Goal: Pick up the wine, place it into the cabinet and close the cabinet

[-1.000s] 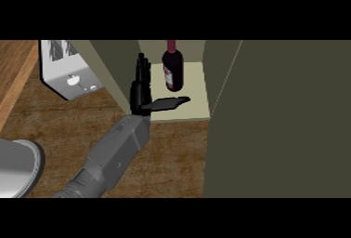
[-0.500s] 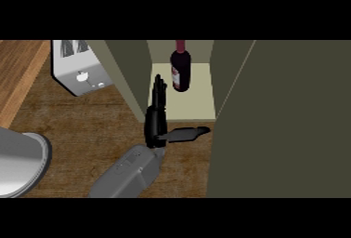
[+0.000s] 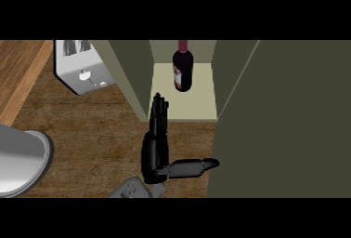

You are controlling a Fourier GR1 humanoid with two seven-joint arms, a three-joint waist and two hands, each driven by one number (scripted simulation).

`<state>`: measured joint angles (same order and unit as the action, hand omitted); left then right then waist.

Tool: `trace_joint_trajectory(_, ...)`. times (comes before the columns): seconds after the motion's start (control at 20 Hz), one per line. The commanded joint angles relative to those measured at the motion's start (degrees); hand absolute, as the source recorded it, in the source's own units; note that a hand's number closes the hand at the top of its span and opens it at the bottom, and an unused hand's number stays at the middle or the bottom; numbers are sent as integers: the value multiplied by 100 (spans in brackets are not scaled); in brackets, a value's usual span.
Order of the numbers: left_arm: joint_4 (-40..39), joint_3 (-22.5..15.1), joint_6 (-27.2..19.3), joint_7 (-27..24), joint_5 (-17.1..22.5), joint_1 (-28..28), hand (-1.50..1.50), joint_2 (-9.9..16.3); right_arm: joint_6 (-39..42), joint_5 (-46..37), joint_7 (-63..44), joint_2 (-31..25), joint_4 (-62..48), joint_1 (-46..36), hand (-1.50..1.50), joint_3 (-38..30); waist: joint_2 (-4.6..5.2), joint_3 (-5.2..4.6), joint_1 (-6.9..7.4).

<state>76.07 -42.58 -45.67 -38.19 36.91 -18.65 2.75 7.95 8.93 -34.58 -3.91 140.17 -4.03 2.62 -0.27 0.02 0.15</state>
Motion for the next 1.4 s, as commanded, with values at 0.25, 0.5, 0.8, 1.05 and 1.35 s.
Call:
trace_joint_trajectory(0.25, 1777, -616, -703, 243, -769, 1468, -150, 514, 85, 449, 13, 28, 298, 290, -150, -144, 11, 1, -2)
trace_joint_trajectory(0.5, 2810, -658, -299, 268, -809, 2056, -150, 1236, 274, 531, 3, 58, 325, 418, -150, 30, 6, 2, 11)
trace_joint_trajectory(0.8, 3219, -710, 74, 294, -835, 2425, -150, 1762, 491, 973, -581, -105, 559, 423, 150, 169, 8, 1, -26)
trace_joint_trajectory(1.05, 3869, -707, 507, 259, -776, 2899, -150, 2350, 845, 777, -274, -142, 642, 742, 150, 265, 5, -1, -26)
trace_joint_trajectory(1.35, 4145, -10, 884, 305, -408, 3130, -150, 2818, 828, 1405, -824, -41, 796, 960, 150, 625, -3, -2, -58)
